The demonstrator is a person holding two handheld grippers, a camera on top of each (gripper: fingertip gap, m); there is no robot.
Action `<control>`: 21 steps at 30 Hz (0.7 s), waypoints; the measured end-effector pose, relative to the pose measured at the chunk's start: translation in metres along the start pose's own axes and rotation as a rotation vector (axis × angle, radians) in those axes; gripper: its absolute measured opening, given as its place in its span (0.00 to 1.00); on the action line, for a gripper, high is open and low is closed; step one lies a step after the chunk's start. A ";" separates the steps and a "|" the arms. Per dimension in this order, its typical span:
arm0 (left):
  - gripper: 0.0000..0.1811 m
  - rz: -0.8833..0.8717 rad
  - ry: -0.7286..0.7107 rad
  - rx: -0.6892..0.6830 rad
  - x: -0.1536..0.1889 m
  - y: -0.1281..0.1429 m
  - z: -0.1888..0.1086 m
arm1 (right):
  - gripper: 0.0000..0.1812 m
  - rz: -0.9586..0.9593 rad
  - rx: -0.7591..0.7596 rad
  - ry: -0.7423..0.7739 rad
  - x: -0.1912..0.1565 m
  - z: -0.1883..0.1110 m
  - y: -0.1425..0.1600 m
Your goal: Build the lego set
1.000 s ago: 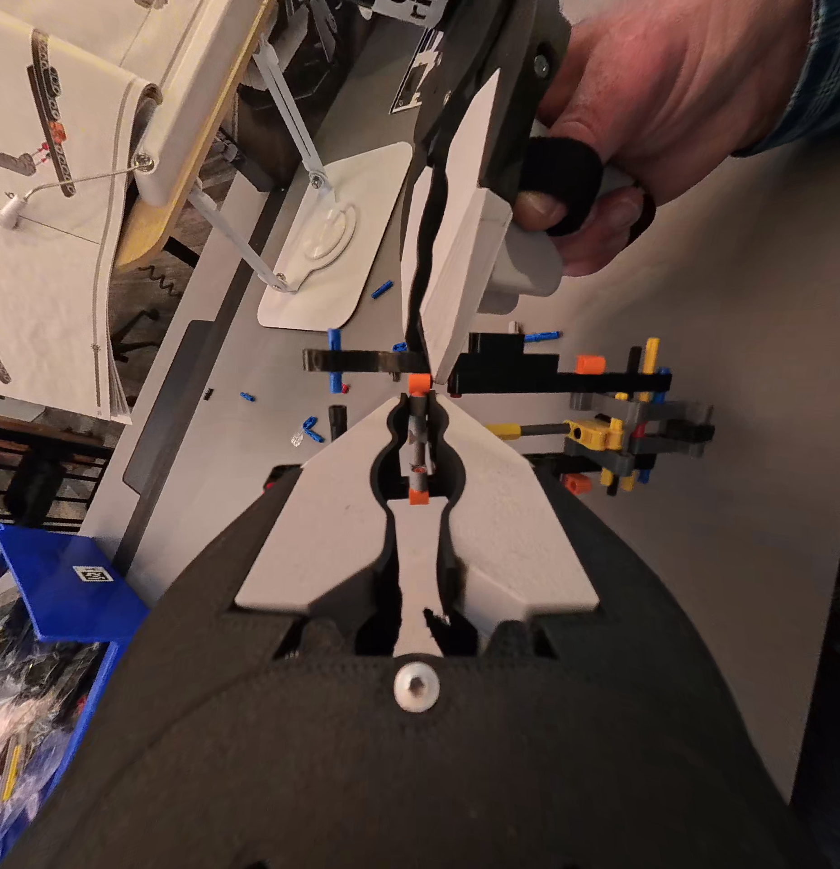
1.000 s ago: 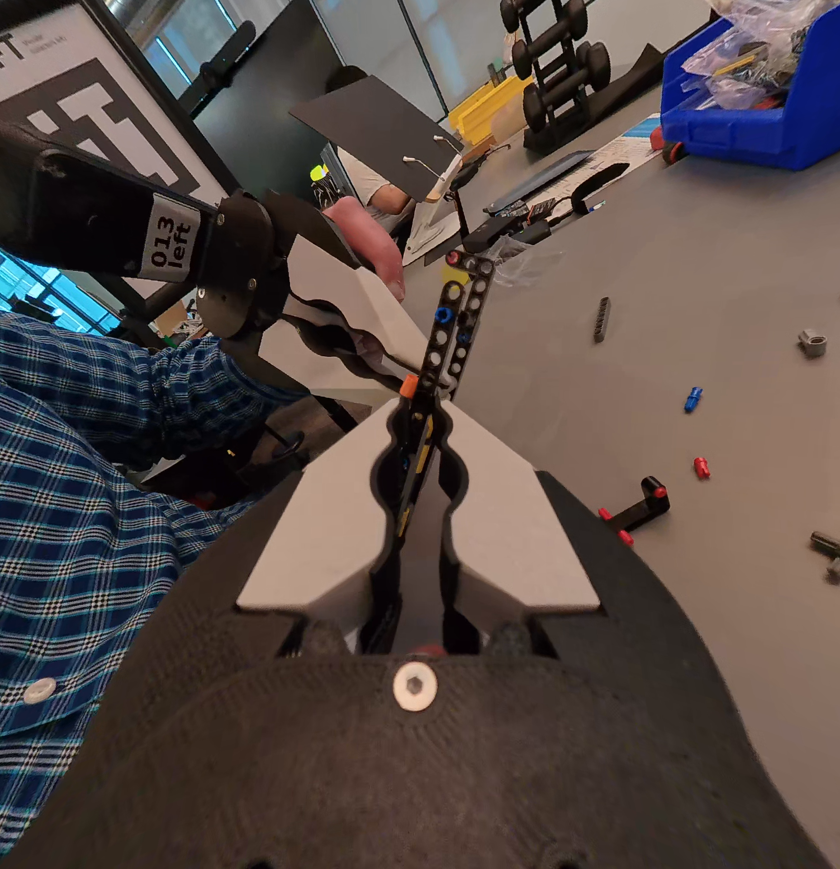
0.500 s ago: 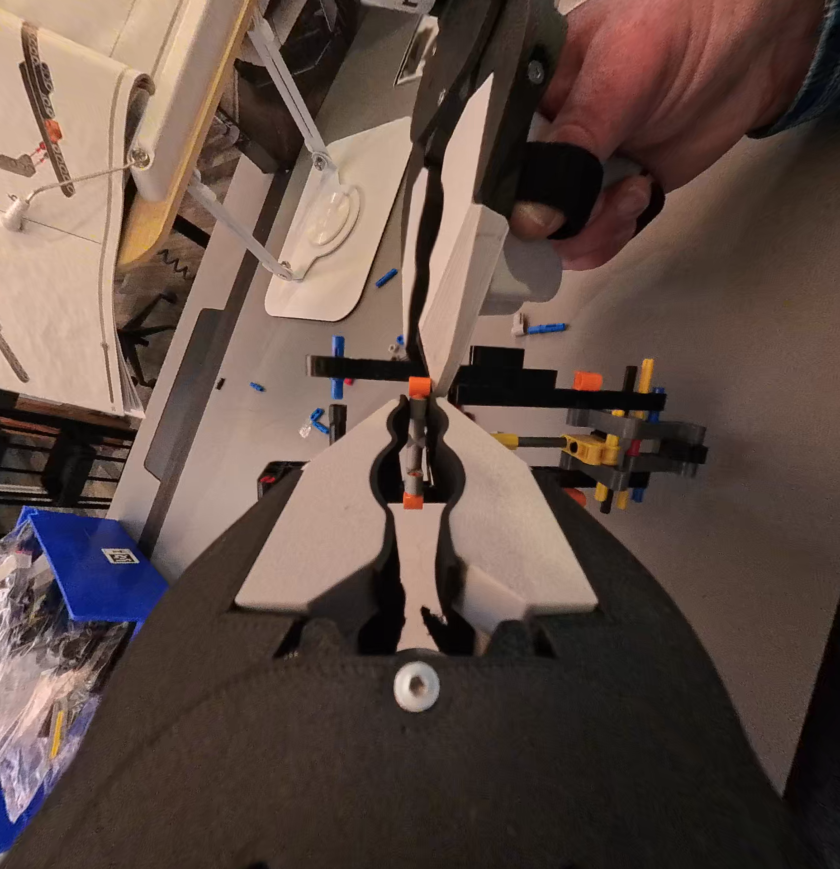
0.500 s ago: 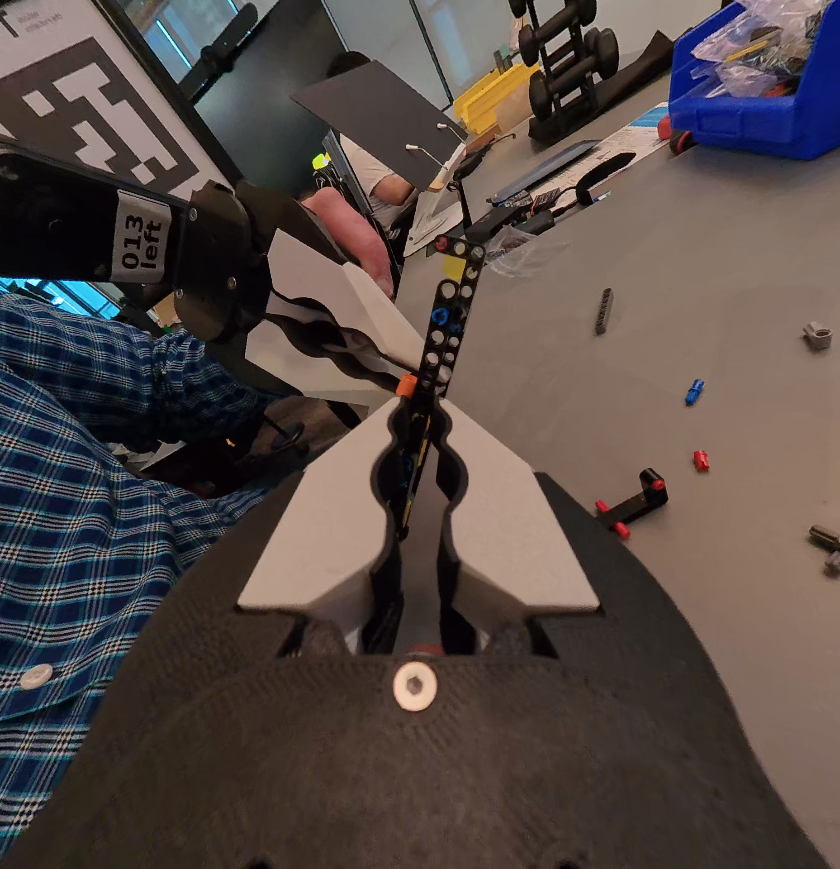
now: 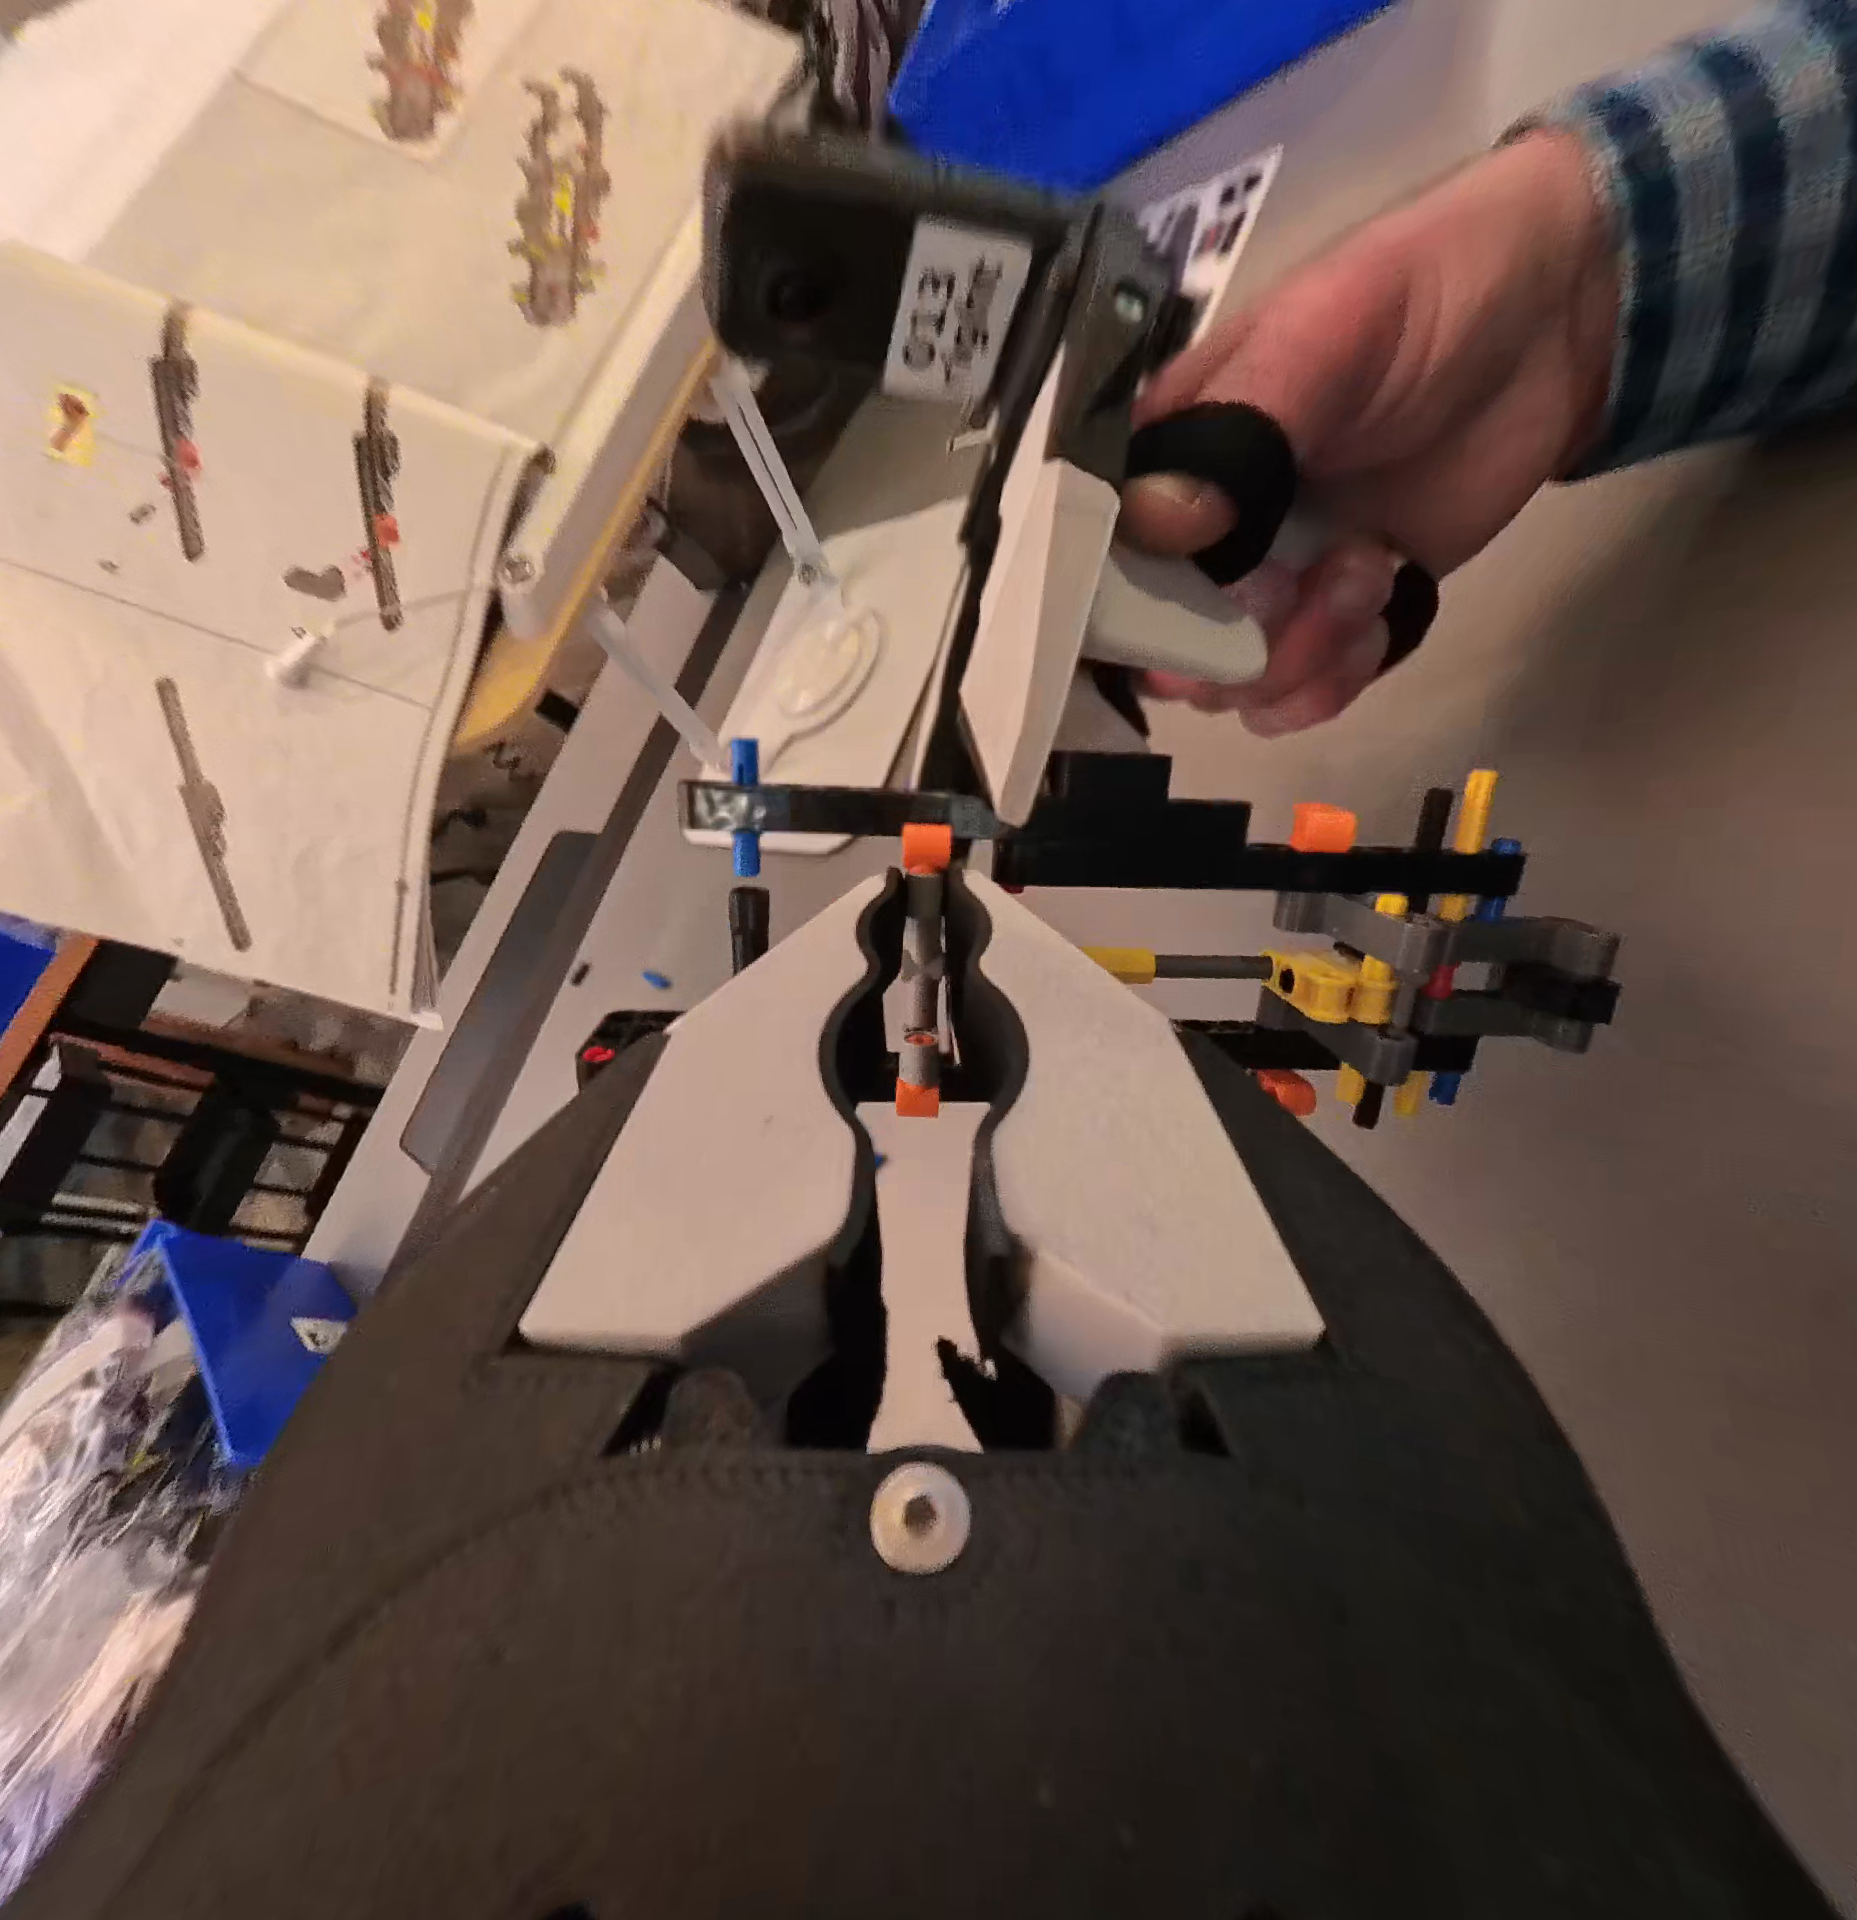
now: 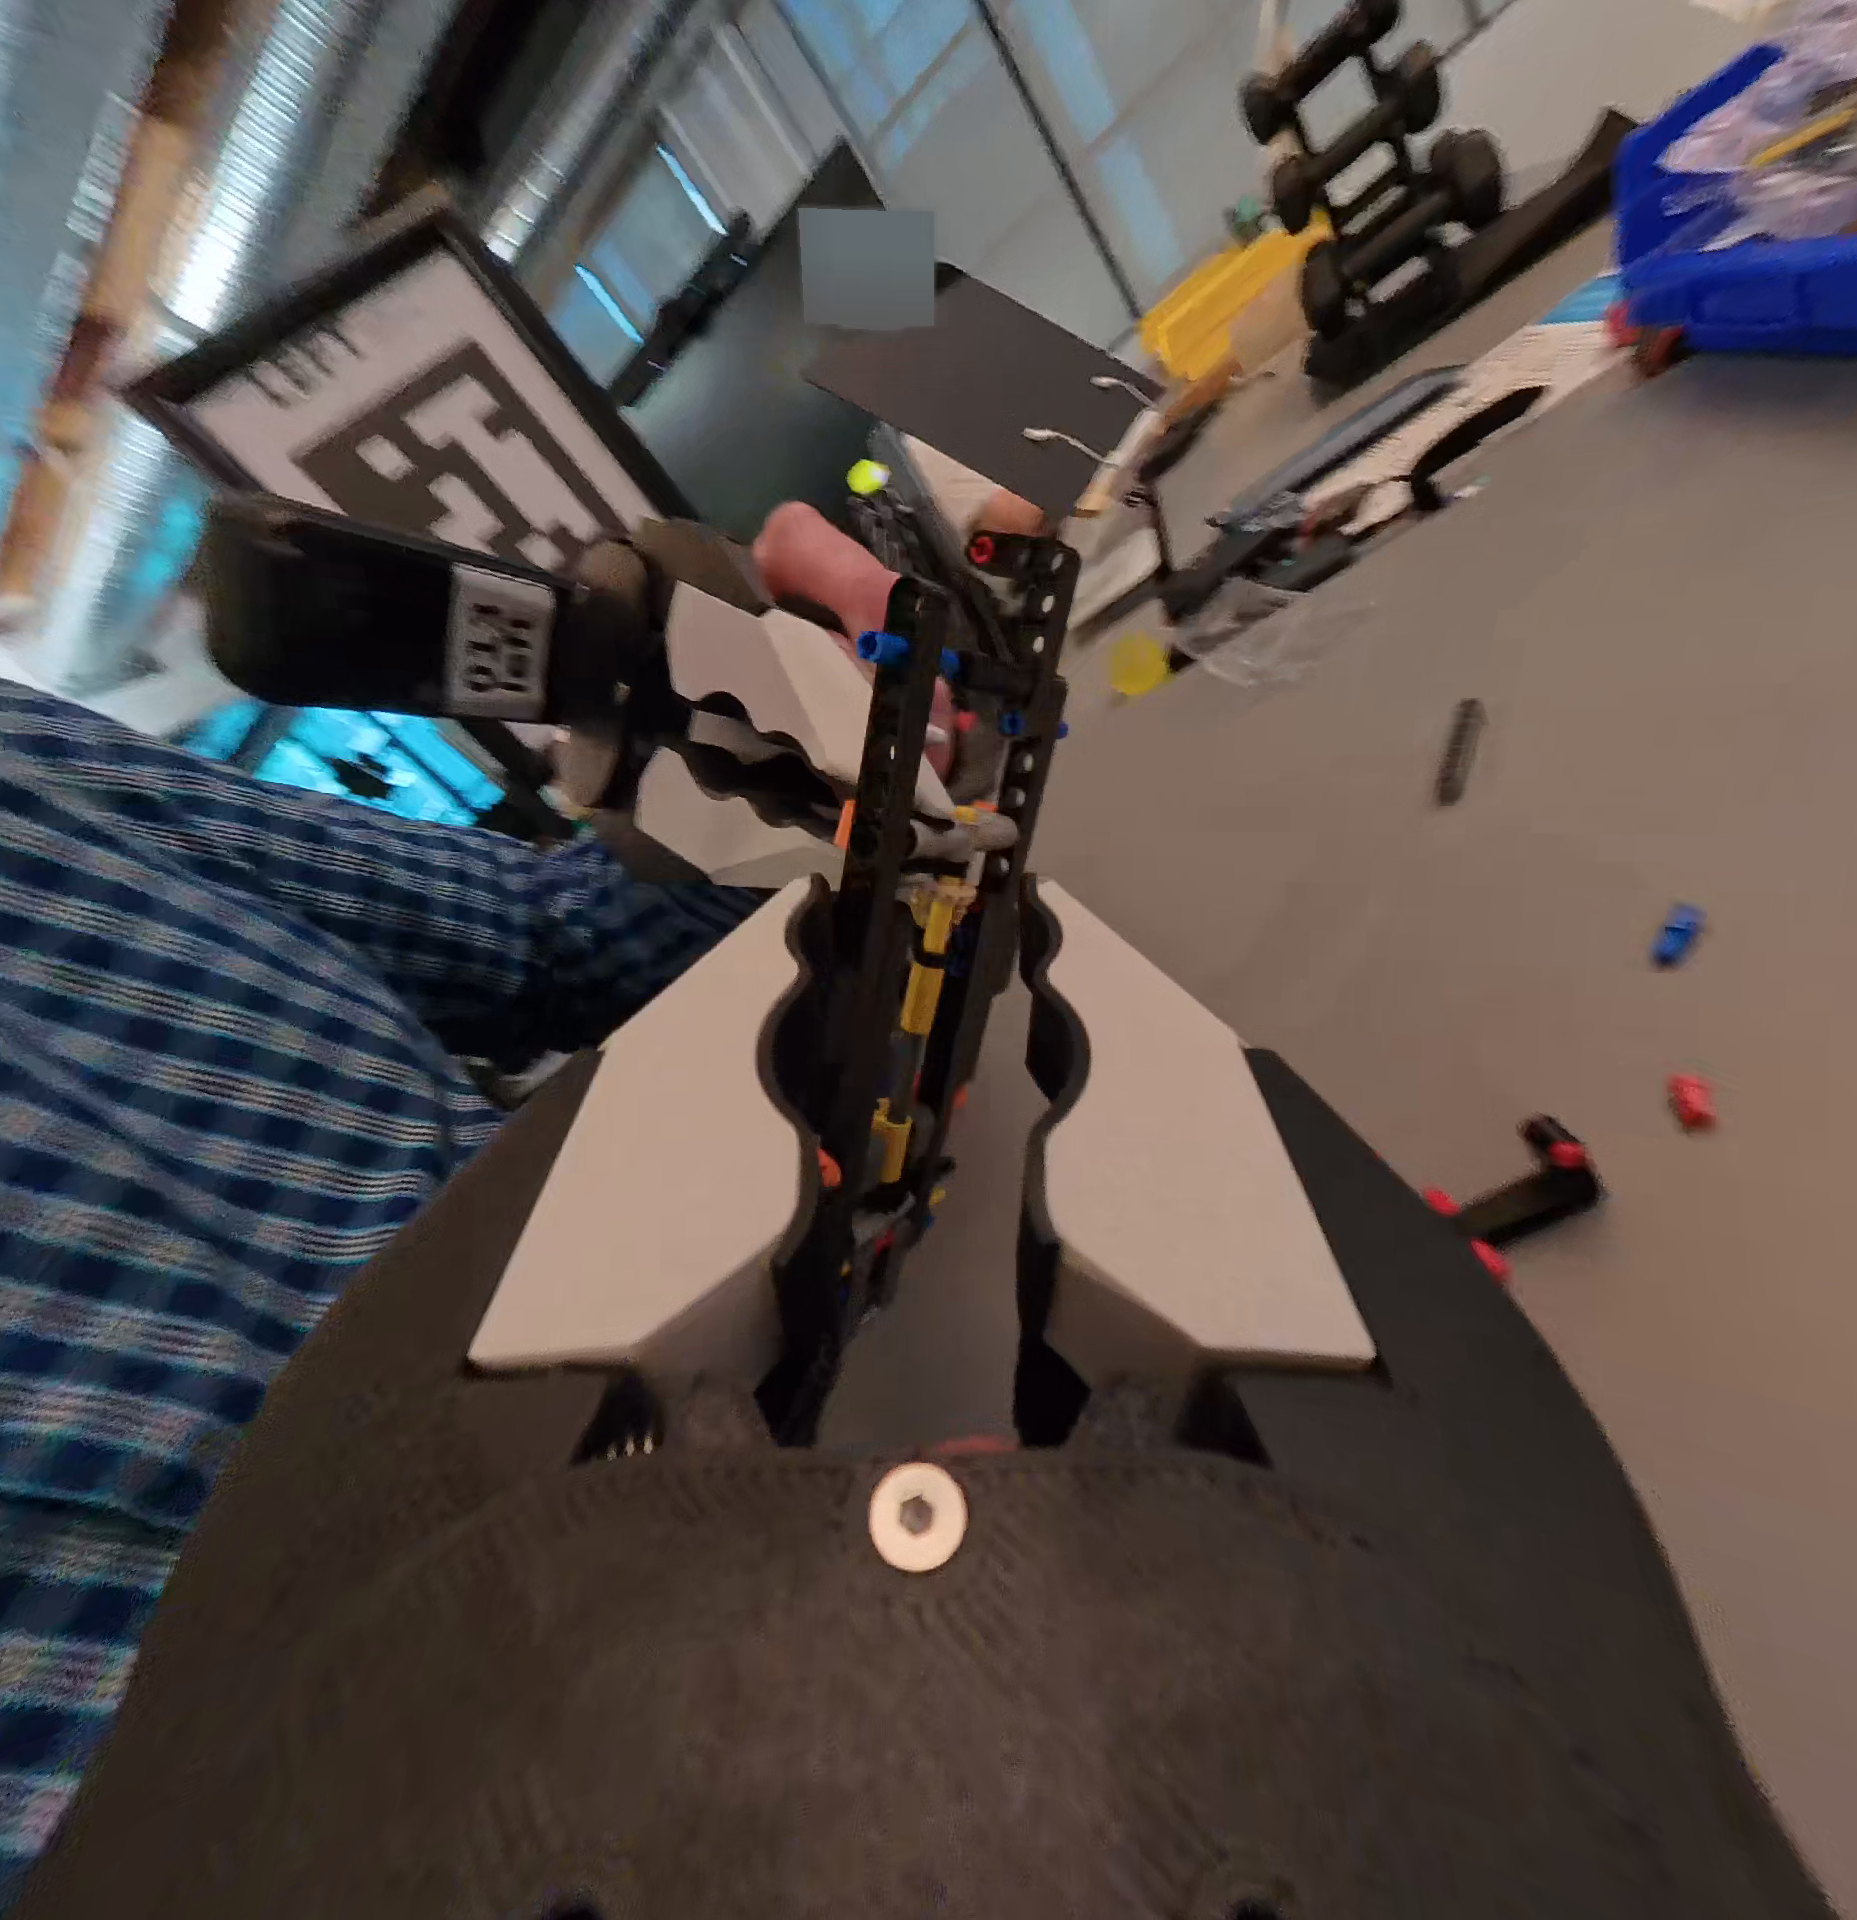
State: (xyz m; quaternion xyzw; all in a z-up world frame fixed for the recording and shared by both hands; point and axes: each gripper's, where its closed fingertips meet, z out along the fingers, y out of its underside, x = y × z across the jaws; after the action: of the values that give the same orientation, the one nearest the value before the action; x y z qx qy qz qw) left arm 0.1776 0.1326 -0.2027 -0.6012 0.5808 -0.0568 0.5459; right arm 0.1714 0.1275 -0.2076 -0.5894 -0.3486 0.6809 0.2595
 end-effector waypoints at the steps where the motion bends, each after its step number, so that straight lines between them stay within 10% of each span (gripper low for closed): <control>1: 0.03 -0.007 0.001 0.030 -0.001 -0.006 -0.003 | 0.20 0.038 0.006 -0.047 -0.005 0.001 -0.001; 13: 0.03 0.069 0.041 0.158 0.005 -0.061 -0.022 | 0.58 0.310 0.071 -0.472 -0.048 0.014 -0.008; 21: 0.03 0.091 0.055 0.146 0.009 -0.061 -0.021 | 0.37 0.198 0.072 -0.537 -0.069 0.012 -0.008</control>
State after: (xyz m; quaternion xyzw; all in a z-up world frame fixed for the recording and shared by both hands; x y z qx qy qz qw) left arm 0.2047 0.0965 -0.1553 -0.5310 0.6166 -0.0904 0.5742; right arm 0.1706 0.0782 -0.1576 -0.4097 -0.3213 0.8465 0.1111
